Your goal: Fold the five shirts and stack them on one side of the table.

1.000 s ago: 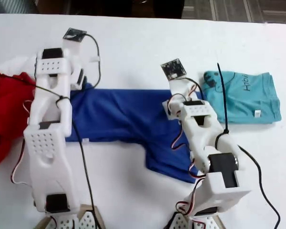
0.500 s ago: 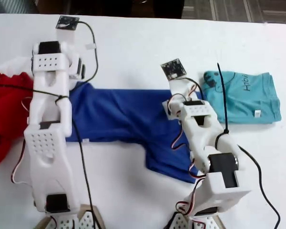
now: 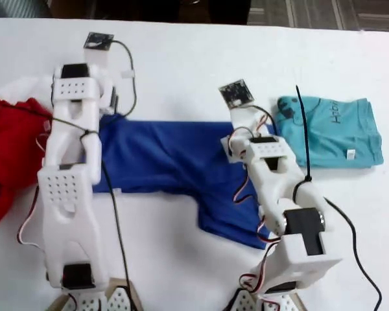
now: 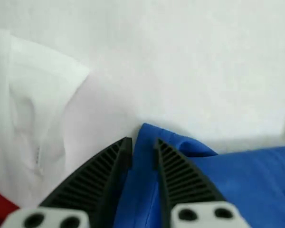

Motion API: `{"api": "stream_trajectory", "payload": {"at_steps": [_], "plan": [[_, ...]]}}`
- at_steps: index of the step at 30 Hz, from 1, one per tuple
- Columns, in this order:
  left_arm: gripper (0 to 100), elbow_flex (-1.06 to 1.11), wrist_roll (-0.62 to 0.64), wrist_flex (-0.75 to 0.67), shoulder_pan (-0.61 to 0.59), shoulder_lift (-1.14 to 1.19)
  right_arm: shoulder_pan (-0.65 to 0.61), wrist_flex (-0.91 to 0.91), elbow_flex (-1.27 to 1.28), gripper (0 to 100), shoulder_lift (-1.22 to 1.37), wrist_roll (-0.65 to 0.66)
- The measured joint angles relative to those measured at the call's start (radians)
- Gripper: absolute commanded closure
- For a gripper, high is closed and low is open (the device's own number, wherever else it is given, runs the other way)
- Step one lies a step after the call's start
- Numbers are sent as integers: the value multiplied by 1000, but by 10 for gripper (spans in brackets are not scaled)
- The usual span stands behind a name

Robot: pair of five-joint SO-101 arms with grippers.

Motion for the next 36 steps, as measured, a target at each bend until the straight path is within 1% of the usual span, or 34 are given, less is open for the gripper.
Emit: {"api": "stream_trajectory", "payload": {"at_steps": [11,16,27,29,32,34,36], "plan": [[865,0,-6,9,-2,0,0,0,0,978,0,0],[865,-54,-6,101,15,3,0,0,0,978,0,0],[869,-86,-5,94,23,117,0,0,0,978,0,0],[881,-86,-5,94,23,118,0,0,0,978,0,0],[981,-87,-5,94,26,118,0,0,0,978,0,0],[962,-87,-3,89,29,118,0,0,0,978,0,0],[975,-87,-3,72,29,120,0,0,0,978,0,0]]}}
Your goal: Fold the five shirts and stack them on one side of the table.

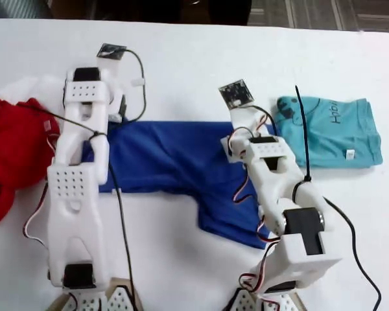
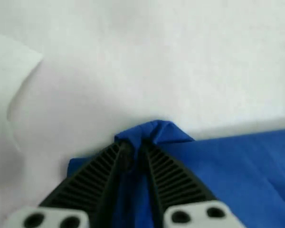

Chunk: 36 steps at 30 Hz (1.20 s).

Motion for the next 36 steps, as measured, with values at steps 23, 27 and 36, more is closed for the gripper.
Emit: {"api": "stream_trajectory", "payload": {"at_steps": [23,27,36], "plan": [[959,-166,-2,94,-106,6,-2,0,0,978,0,0],[844,-173,-3,120,-121,6,-2,0,0,978,0,0],[834,-350,-2,232,-130,6,-2,0,0,978,0,0]]}}
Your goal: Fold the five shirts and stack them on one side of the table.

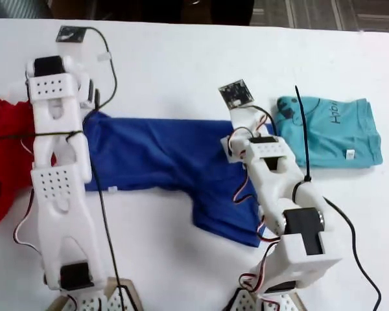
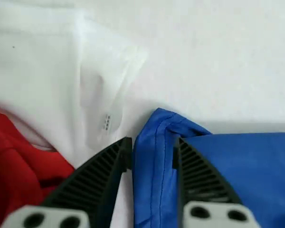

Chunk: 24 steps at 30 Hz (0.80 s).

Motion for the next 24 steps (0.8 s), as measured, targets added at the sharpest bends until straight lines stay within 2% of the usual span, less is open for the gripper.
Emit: {"api": "stream_trajectory", "payload": {"at_steps": [4,9,15,21,24], "plan": [[835,-104,2,78,2,-2,0,0,0,978,0,0],[835,-28,2,98,55,-3,0,0,0,978,0,0],[836,166,-2,100,68,-23,0,0,0,978,0,0],[836,473,-58,98,55,-244,0,0,0,978,0,0],[836,678,-61,34,51,-351,0,0,0,978,0,0]]}}
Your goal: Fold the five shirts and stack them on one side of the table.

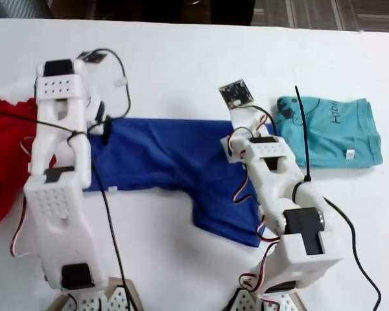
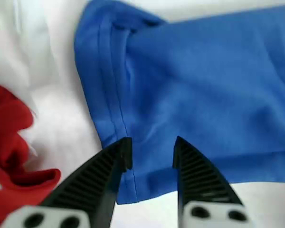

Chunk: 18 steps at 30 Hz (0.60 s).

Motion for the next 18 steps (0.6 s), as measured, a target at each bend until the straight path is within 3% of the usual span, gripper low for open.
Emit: {"api": "stream_trajectory", "payload": {"at_steps": [9,18], "plan": [[836,608,-40,-336,-21,-215,23,0,-17,978,0,0],[836,733,-101,-440,-91,-285,107,26,-46,978,0,60]]}}
